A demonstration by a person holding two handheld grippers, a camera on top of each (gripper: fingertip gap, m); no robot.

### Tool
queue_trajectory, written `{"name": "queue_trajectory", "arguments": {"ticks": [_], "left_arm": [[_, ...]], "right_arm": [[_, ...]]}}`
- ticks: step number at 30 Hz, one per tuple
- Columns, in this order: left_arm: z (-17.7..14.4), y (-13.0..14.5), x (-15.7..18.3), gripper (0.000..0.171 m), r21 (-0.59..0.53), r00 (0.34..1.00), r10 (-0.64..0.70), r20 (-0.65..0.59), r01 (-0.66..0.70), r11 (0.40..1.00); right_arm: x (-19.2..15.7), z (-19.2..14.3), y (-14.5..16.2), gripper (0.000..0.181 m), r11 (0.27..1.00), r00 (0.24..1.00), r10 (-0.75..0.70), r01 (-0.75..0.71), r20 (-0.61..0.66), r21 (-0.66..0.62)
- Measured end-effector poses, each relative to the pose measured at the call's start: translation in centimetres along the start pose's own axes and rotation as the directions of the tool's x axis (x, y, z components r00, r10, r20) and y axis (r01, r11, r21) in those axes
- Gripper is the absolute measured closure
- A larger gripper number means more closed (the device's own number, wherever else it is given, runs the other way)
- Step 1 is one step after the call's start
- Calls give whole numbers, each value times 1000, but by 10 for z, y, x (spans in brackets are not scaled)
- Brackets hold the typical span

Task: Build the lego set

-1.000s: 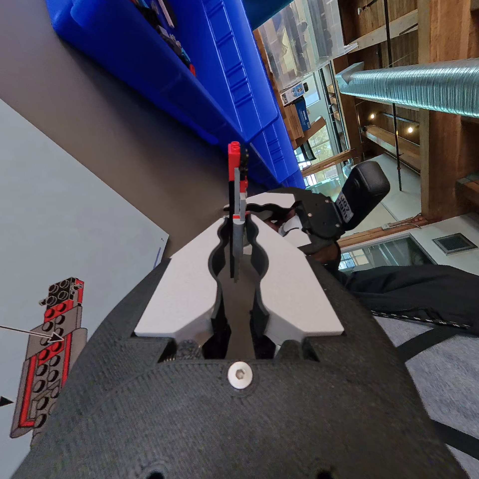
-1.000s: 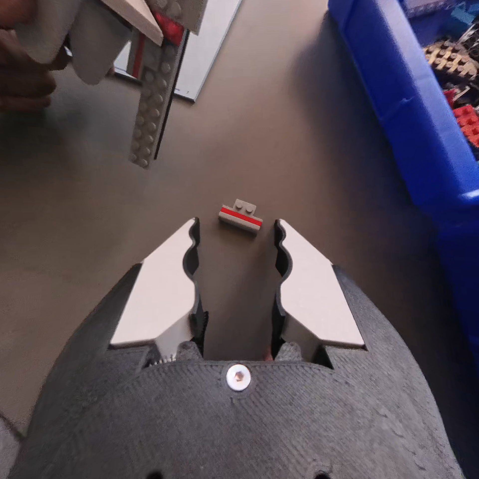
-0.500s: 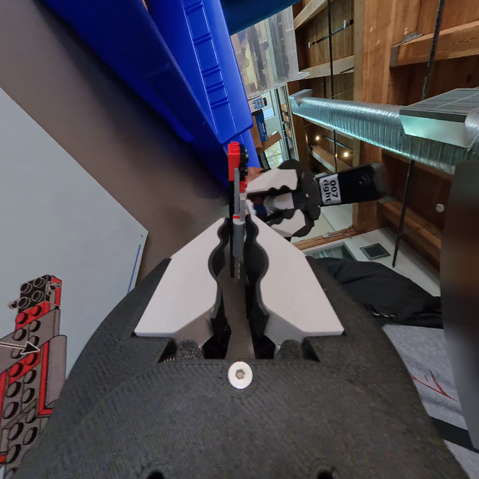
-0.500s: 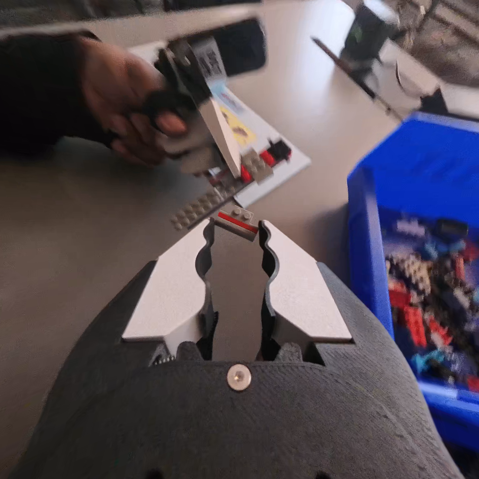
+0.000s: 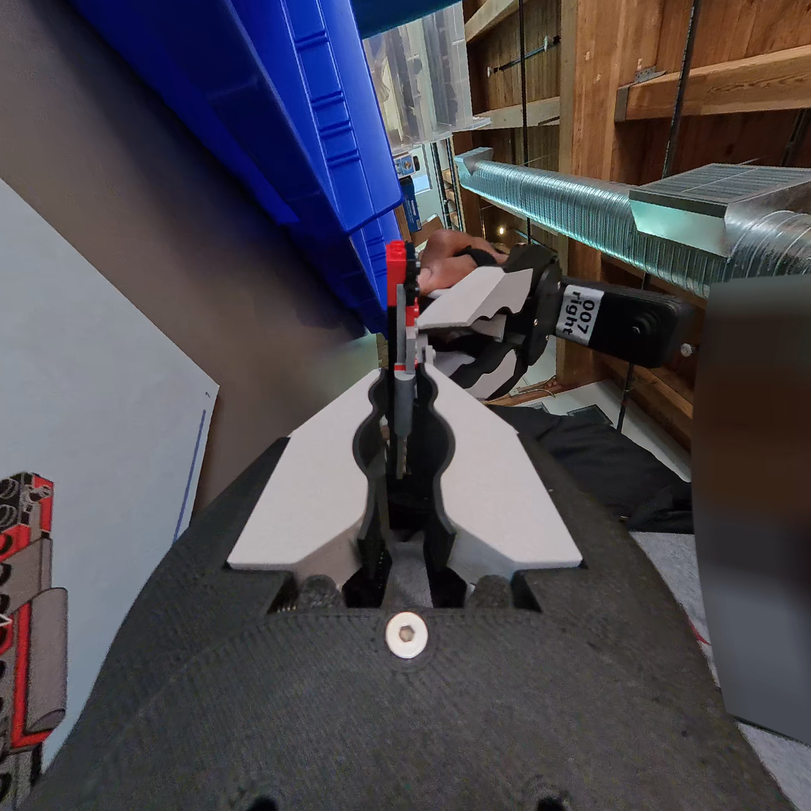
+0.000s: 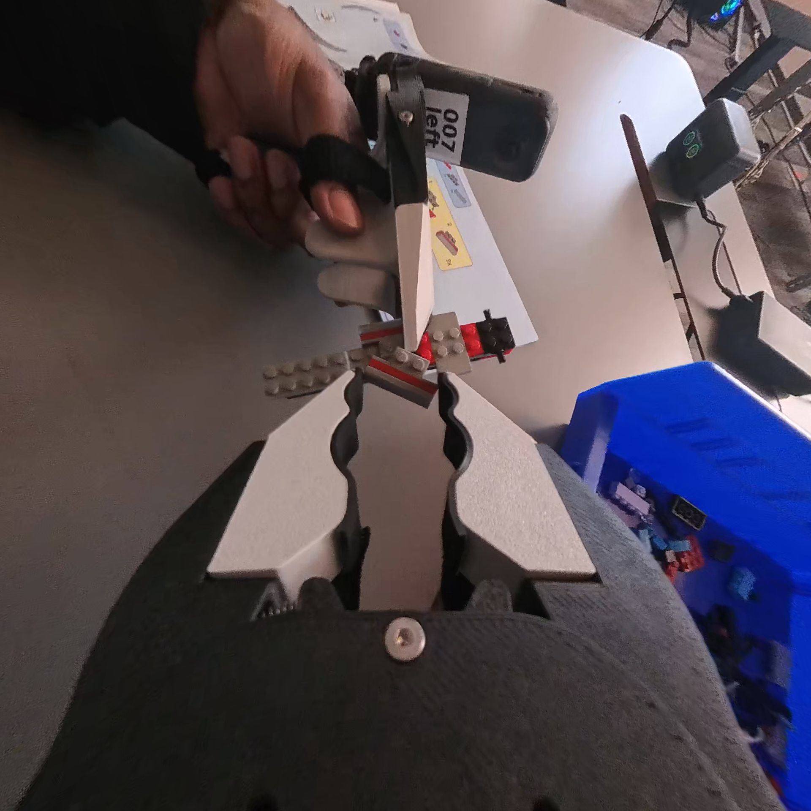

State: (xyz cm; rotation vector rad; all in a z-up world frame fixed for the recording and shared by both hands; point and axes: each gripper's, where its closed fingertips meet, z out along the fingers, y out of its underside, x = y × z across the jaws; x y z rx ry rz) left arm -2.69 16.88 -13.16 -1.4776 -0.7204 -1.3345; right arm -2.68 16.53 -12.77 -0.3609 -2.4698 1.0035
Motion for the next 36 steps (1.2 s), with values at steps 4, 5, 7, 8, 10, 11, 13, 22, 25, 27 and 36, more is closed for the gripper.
{"name": "queue_trajectory", "arguments": {"ticks": [4, 5, 7, 8, 10, 11, 13, 22, 25, 27, 36], "left_arm": [[1, 1, -2, 160, -6, 1000, 4, 16, -4, 1000], [1, 1, -3, 160, -5, 1000, 1, 17, -1, 1000], [1, 0, -3, 159, -1, 1000, -3, 15, 3, 1000], [1, 0, -3, 159, 1, 1000, -4, 15, 4, 1000], [1, 0, -3, 159, 4, 1000, -5, 20, 5, 1000], [1, -1, -4, 159, 10, 1000, -5, 24, 4, 1000], [1, -1, -6, 159, 18, 999, -7, 41, 6, 1000], [1, -2, -10, 151, 25, 998, -7, 65, 6, 1000], [1, -2, -11, 148, 27, 997, -2, 79, 0, 1000], [1, -2, -13, 148, 24, 995, 11, 97, -14, 1000], [-2, -7, -16, 155, 50, 984, 84, 156, -93, 994]], "right_arm": [[0, 3, 7, 144, 994, 997, -76, 75, -14, -75], [0, 3, 7, 144, 992, 996, -90, 89, -15, -87], [0, 4, 8, 144, 988, 994, -112, 109, -20, -110], [0, 4, 8, 144, 986, 992, -121, 117, -21, -121], [0, 4, 8, 144, 982, 991, -135, 131, -25, -139], [-1, 4, 8, 144, 979, 989, -142, 137, -28, -149], [0, 6, 11, 144, 970, 984, -173, 162, -43, -180], [2, 12, 15, 144, 933, 958, -279, 255, -63, -252], [2, 14, 17, 144, 928, 957, -283, 259, -57, -268], [2, 16, 18, 144, 925, 956, -287, 261, -56, -274], [6, 18, 14, 144, 928, 953, -292, 262, -79, -266]]}}
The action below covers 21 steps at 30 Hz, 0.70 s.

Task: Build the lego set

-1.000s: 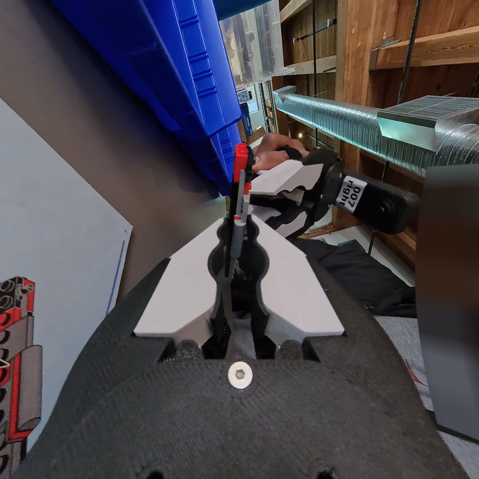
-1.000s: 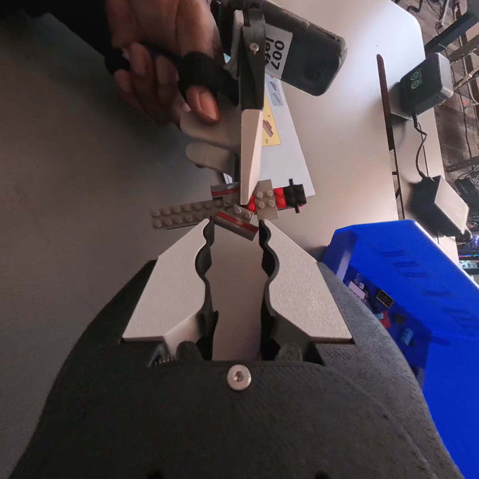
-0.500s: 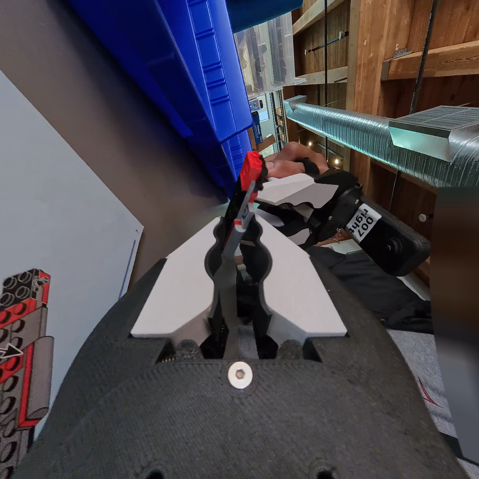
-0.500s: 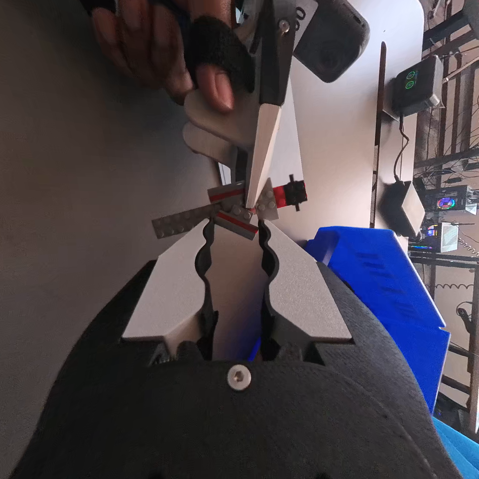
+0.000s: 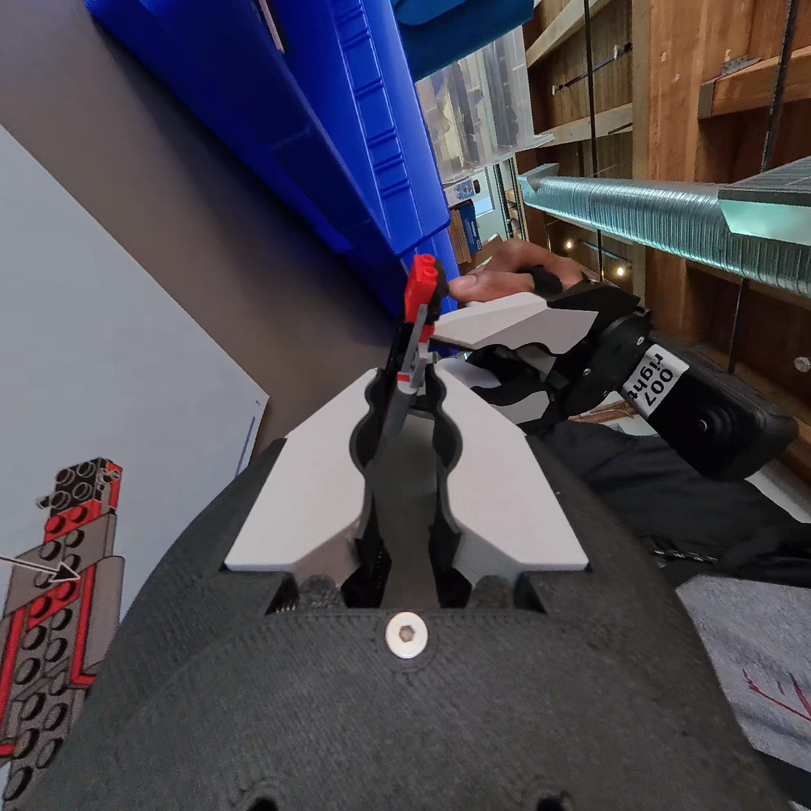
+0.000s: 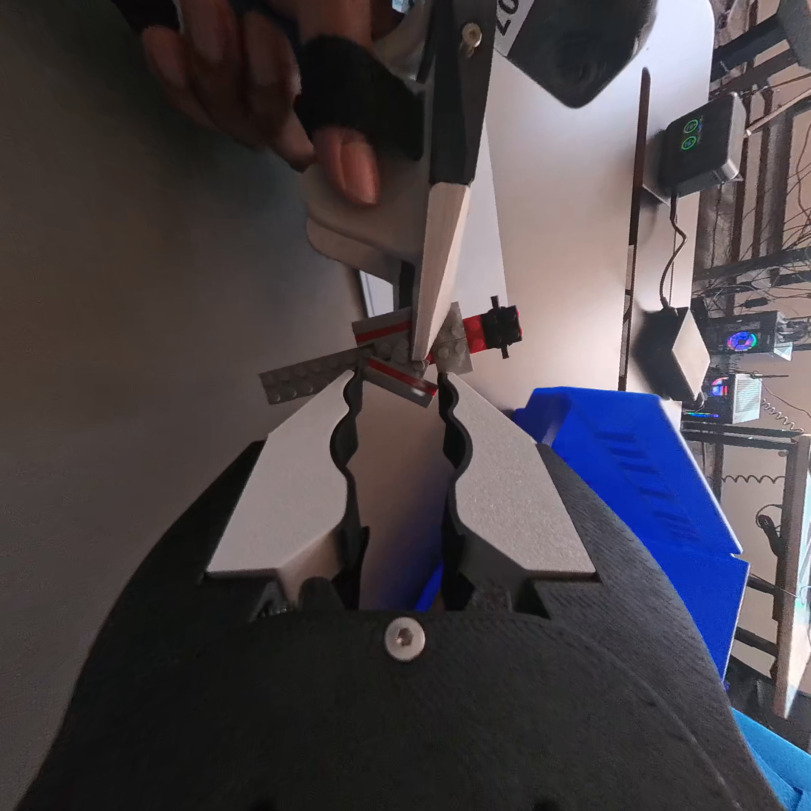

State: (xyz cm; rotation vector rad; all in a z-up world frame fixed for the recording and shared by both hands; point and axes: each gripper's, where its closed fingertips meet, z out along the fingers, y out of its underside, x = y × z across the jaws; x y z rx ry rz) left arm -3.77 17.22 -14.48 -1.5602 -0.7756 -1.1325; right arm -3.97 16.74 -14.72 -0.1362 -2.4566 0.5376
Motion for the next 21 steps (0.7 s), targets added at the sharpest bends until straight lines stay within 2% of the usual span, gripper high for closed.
{"name": "queue_trajectory", "arguments": {"ticks": [9, 14, 16, 21], "left_arm": [[-8, -13, 11, 159, 63, 993, -49, -111, 56, 996], [-12, -18, 17, 159, 92, 981, -76, -177, 93, 991], [-12, -19, 20, 159, 96, 978, -78, -195, 98, 991], [-13, -22, 21, 159, 107, 974, -74, -212, 99, 989]], "right_arm": [[17, -8, -13, 142, 990, 994, 64, -52, -86, 129], [27, -16, -17, 140, 965, 978, 158, -125, -133, 231], [30, -20, -20, 140, 934, 967, 232, -190, -110, 301], [35, -27, -25, 137, 810, 921, 387, -362, 43, 461]]}}
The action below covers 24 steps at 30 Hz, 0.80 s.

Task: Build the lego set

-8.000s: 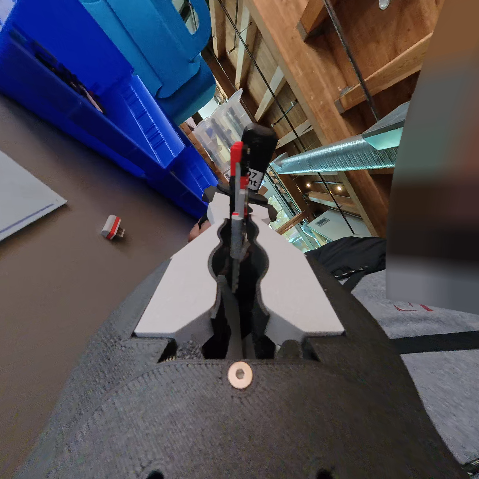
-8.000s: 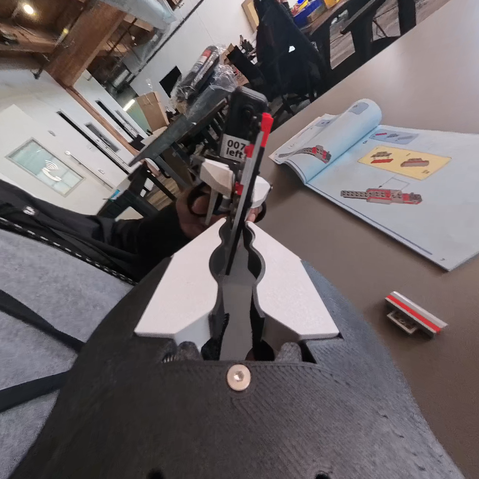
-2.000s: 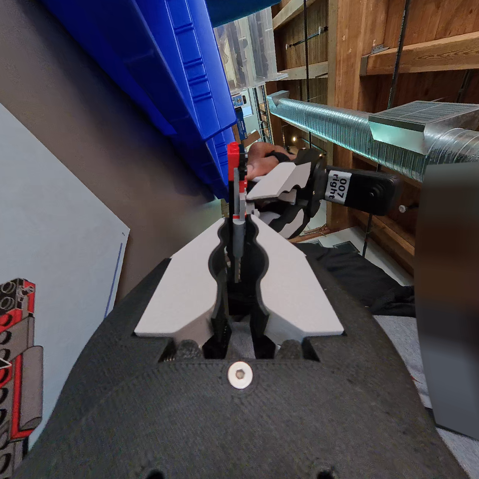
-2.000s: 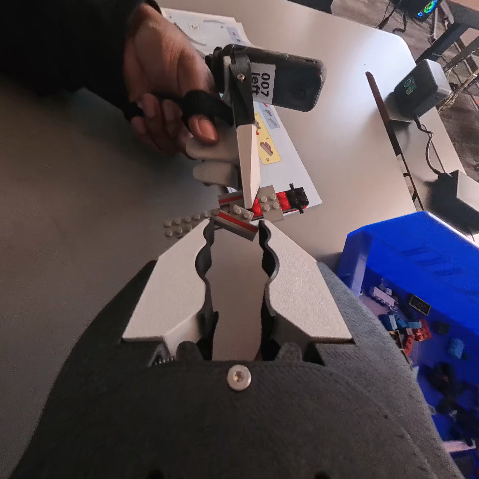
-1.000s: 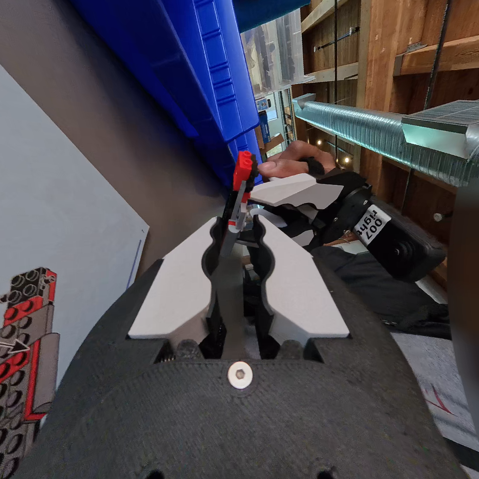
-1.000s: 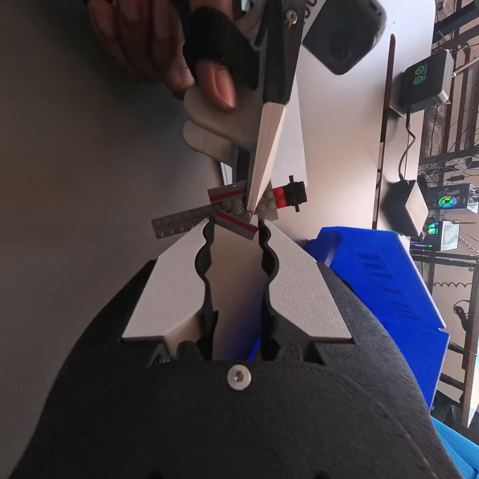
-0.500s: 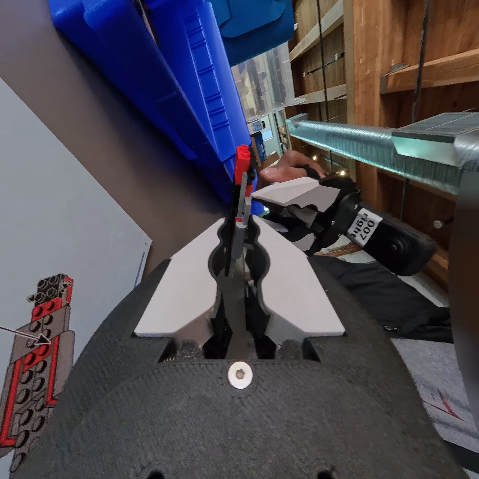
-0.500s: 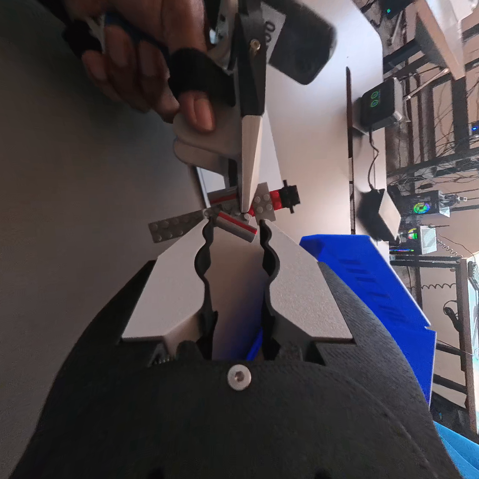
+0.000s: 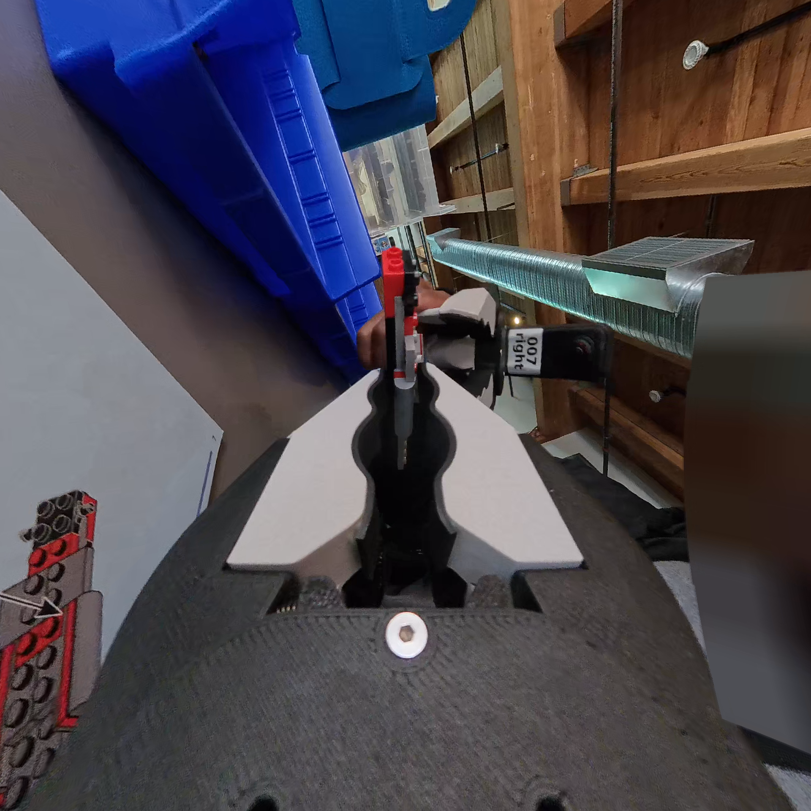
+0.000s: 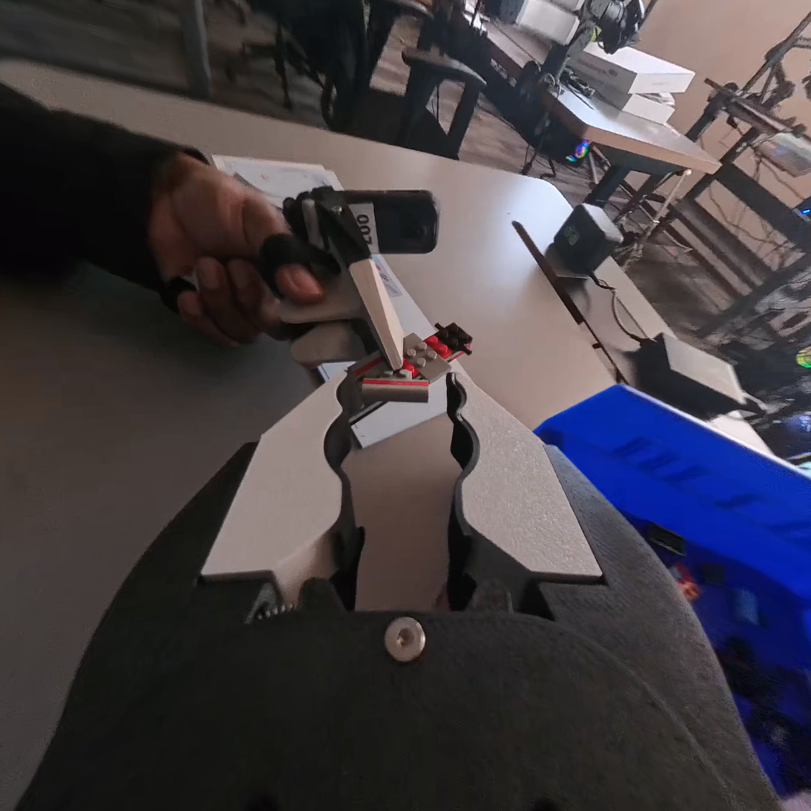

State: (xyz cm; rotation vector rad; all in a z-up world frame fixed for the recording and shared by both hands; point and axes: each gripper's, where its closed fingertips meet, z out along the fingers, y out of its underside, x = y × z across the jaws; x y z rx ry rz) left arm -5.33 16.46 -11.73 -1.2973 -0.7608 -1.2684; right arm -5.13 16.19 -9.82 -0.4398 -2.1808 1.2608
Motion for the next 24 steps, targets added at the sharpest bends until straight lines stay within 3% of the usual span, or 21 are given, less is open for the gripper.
{"name": "queue_trajectory", "arguments": {"ticks": [12, 24], "left_arm": [[1, 3, -3, 159, -28, 1000, 5, 12, -4, 1000], [4, 9, 0, 160, -65, 999, -30, -21, 29, 997]], "right_arm": [[-5, 5, 21, 142, 998, 997, 55, -57, 61, 27], [-11, -3, 18, 146, 992, 992, 57, -69, 113, 103]]}}
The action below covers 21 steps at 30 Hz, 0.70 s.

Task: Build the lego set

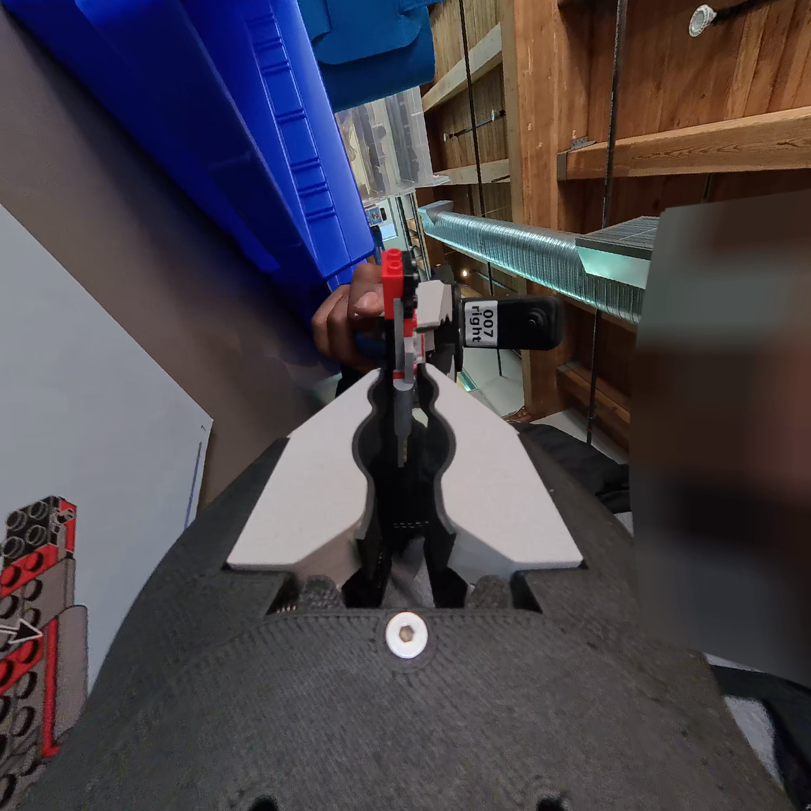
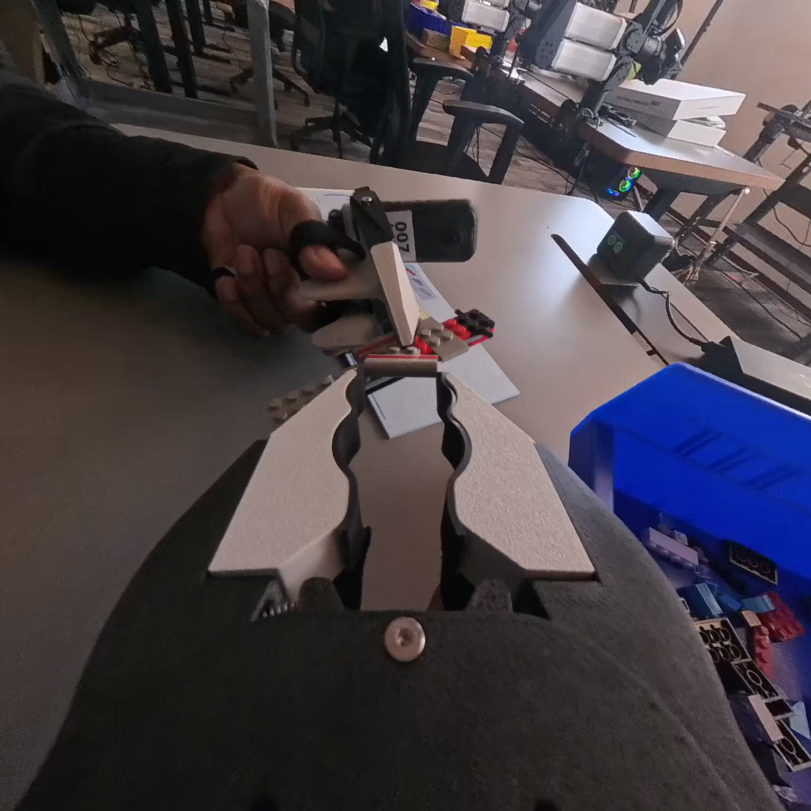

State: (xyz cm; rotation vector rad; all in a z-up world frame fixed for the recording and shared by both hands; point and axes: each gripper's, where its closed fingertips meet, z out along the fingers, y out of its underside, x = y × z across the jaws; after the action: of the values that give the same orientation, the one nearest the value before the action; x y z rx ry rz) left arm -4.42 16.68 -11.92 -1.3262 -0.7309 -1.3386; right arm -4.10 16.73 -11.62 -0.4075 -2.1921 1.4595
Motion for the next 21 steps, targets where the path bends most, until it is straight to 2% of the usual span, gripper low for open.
{"name": "queue_trajectory", "arguments": {"ticks": [11, 21], "left_arm": [[5, 11, 2, 158, -68, 999, -23, -23, 21, 997], [9, 21, 0, 156, -122, 1000, -8, -1, 8, 993]], "right_arm": [[-15, -5, 3, 146, 1000, 994, 10, -8, 111, -23], [-18, -8, 7, 146, 999, 990, 2, 5, 139, -52]]}}
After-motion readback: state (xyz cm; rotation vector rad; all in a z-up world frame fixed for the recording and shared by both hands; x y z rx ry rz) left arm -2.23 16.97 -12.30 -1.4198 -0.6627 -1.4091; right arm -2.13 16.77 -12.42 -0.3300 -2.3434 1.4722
